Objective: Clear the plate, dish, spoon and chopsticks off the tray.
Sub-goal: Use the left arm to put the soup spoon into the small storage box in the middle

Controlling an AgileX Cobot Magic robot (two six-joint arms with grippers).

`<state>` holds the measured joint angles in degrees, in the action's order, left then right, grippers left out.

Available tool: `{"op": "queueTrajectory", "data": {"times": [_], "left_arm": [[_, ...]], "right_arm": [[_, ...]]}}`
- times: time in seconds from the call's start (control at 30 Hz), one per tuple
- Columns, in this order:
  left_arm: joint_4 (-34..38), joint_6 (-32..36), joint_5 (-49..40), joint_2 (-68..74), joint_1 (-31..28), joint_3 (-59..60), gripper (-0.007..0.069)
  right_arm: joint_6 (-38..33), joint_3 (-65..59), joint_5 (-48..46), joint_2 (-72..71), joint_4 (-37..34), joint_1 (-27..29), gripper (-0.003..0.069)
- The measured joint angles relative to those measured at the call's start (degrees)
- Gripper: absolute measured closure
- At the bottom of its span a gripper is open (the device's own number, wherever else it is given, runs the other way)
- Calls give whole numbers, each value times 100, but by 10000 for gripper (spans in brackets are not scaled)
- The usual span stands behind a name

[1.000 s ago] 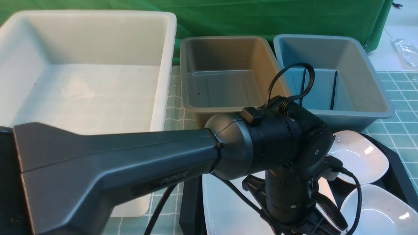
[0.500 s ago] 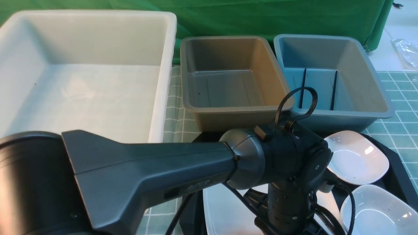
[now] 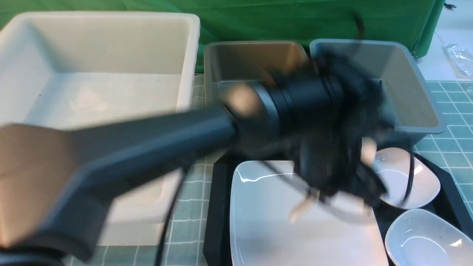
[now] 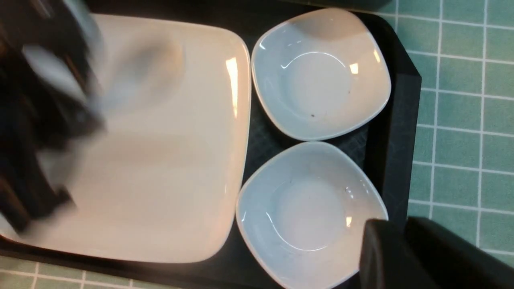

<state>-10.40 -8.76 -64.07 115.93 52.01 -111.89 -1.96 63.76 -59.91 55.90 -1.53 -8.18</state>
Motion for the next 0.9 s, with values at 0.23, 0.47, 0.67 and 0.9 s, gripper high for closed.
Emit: {"op": "queueTrajectory", "data": {"times": [0.23, 0.47, 0.67, 0.9], "left_arm": [[552, 241, 1205, 184, -1367, -1407, 527], [1356, 309, 2077, 974, -2432, -1586, 519], [1355, 327, 1961, 1273, -2651, -1580, 382], [1360, 327, 1053, 845, -2657, -1580, 208]], "right_arm": [[0, 0, 0, 0, -138, 0, 538], [0, 0, 0, 0, -261, 0, 536], [0, 0, 0, 0, -275, 0, 532], [0, 0, 0, 0, -280, 0, 523]]}}
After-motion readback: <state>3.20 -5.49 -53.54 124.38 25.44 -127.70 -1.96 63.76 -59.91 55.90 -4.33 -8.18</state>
